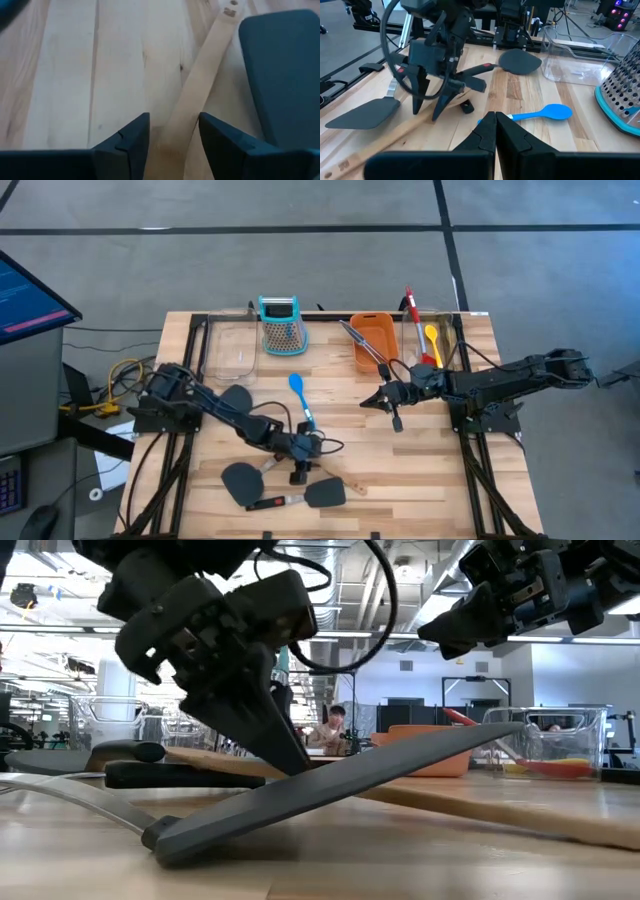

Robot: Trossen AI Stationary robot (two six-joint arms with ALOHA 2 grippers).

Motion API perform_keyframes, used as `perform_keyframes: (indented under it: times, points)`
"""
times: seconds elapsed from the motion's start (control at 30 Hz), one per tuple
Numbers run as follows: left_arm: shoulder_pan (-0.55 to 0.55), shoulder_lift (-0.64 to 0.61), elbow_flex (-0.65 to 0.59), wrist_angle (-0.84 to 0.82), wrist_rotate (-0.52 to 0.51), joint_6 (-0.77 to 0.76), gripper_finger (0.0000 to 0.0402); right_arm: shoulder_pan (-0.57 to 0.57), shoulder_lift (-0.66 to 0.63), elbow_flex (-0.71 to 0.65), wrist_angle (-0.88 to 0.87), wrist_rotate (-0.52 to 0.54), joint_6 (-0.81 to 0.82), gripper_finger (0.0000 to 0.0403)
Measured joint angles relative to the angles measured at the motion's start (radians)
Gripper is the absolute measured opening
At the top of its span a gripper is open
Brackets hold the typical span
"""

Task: Pick & Place Kitchen Items
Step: Put the brown spatula into the right transparent bin

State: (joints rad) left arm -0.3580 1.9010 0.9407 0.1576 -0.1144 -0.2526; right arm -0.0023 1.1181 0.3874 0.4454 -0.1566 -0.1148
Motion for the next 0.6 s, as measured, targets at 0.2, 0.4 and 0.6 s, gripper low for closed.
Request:
perform_keyframes:
  times: [0.2, 0.4, 0.6]
  points:
    - [0.001, 0.038, 0.007, 0.017, 0.011, -0.034, 0.0162, 0.0, 0.0, 0.0, -0.008, 0.0, 0.0, 0.0]
    - [0.001, 0.031, 0.006, 0.009, 0.015, -0.066, 0.0162, 0.0, 0.0, 0.0, -0.008, 0.0, -0.017, 0.0]
    - [0.006, 0.039, 0.006, -0.011, 0.029, -0.111, 0.0157, 0.0, 0.0, 0.0, -0.008, 0.0, -0.017, 0.0]
